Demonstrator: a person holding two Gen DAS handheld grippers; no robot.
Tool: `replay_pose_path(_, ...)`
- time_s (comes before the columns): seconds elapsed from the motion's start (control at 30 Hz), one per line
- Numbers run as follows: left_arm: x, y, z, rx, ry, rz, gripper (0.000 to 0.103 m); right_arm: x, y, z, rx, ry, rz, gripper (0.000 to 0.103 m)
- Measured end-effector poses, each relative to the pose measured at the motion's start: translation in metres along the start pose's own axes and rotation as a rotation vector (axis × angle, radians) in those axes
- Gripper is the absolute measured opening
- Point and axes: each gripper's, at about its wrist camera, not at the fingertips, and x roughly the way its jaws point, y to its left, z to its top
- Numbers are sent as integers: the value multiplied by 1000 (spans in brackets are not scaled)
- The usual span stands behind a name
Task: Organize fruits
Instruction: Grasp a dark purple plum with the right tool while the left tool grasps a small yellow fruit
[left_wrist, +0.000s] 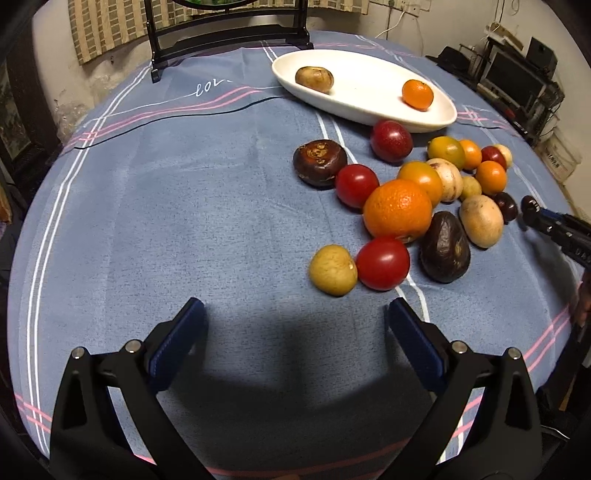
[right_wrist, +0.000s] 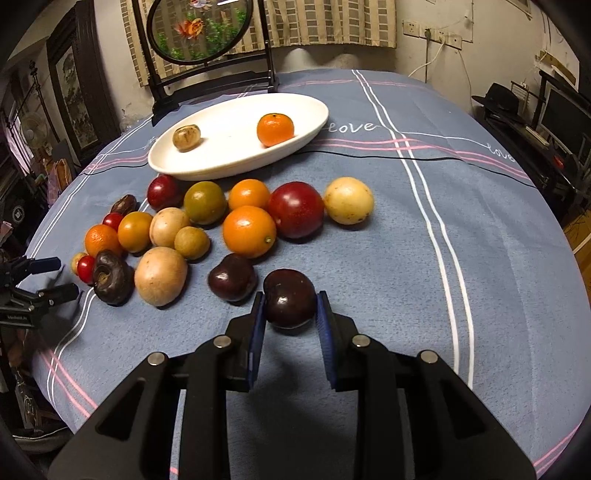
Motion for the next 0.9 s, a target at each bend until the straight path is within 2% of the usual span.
replay_pose_path(0.23,5,0,3,5,-20,-36,100,-8,9,1,-23,-20,12,28)
replay_pose_path(0.33,3,3,4,2,-44,-33,96,-13,11,2,-30,-33,22,28)
replay_pose_path(0.4,2,4,4,14,-59,-38,88,-13,12,2,-34,-35,24,28)
replay_pose_path(0.53,-1,5,3,46,-76,-12,85,-12,15,2,-36,-33,31,28)
replay_pose_path(0.63,2,5,3,83,-71,-3,77,-12,16,1,-39,-31,35,28)
replay_pose_path(0.67,3,5,3,91,-69,-10,73,-13,17,0,-39,-31,35,28)
replay_pose_path(0.7,4,3,3,105,-68,-22,64,-13,17,0,-39,-31,36,28)
replay_pose_path(0.83,6,-5,4,155,-73,-26,51,-12,16,-1,-38,-28,35,28)
replay_pose_path(0.9,8,-6,8,160,-69,-29,49,-12,17,-1,-38,-25,37,28)
